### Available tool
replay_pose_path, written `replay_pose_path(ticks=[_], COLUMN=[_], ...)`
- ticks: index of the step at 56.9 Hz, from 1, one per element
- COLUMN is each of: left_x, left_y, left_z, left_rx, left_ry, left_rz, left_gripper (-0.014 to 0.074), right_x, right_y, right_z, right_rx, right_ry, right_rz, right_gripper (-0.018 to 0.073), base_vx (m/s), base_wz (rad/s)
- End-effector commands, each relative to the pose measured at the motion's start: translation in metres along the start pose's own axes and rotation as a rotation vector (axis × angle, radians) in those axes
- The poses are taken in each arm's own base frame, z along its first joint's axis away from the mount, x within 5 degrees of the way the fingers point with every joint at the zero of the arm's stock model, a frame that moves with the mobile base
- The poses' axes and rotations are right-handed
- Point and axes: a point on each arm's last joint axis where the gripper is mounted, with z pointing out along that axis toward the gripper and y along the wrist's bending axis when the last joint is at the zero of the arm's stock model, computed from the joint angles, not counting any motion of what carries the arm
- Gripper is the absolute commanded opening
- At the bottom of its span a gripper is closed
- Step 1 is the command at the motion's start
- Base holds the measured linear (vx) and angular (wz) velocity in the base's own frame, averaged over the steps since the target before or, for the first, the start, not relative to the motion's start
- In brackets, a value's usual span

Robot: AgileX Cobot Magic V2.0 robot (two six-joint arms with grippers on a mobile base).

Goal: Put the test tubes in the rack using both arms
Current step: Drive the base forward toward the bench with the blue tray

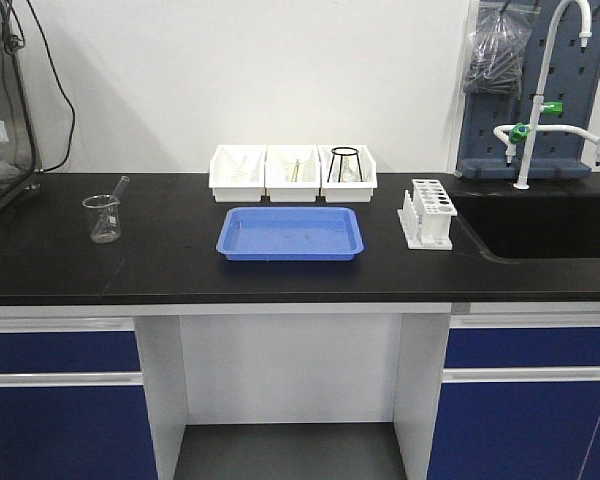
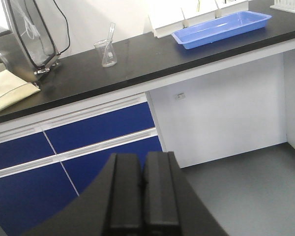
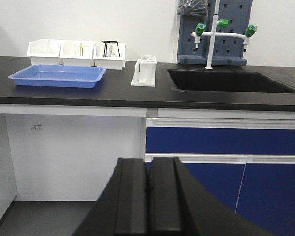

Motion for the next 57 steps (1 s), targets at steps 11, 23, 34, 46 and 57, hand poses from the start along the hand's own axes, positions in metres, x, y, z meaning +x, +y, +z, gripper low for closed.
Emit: replay_pose_path(ticks=[11, 23, 34, 46, 57], left_x=[0.0005, 0.0005, 0.0005, 0.0005, 0.0005], left_y=[0.0002, 0.0002, 0.0002, 0.0002, 0.0002], left_z=[0.0003, 0.0003, 0.0003, 0.0003, 0.0003], left_rx=[-0.017, -0.017, -0.017, -0.017, -0.017], left_ry=[-0.072, -0.072, -0.072, -0.072, -0.072], left_rz=[-0.013, -0.013, -0.013, -0.013, -0.013], left_gripper=[-0.002, -0.002, -0.002, -0.002, -0.002], right_x=[-0.0035, -0.0035, -0.0035, -0.0035, -0.0035], right_y=[-0.001, -0.001, -0.001, -0.001, -0.001], right_z=[-0.0003, -0.0003, -0.0003, -0.0003, -0.0003], right_rx=[0.016, 0.016, 0.016, 0.016, 0.016], right_ry=[-0.072, -0.072, -0.072, -0.072, -0.072], right_rz=[-0.01, -0.01, -0.01, -0.01, -0.01], right_gripper=[-0.0007, -0.0007, -0.0007, -0.0007, -0.0007], base_vx=[0.0, 0.0, 0.0, 0.0, 0.04], base_wz=[0.0, 0.0, 0.0, 0.0, 0.01])
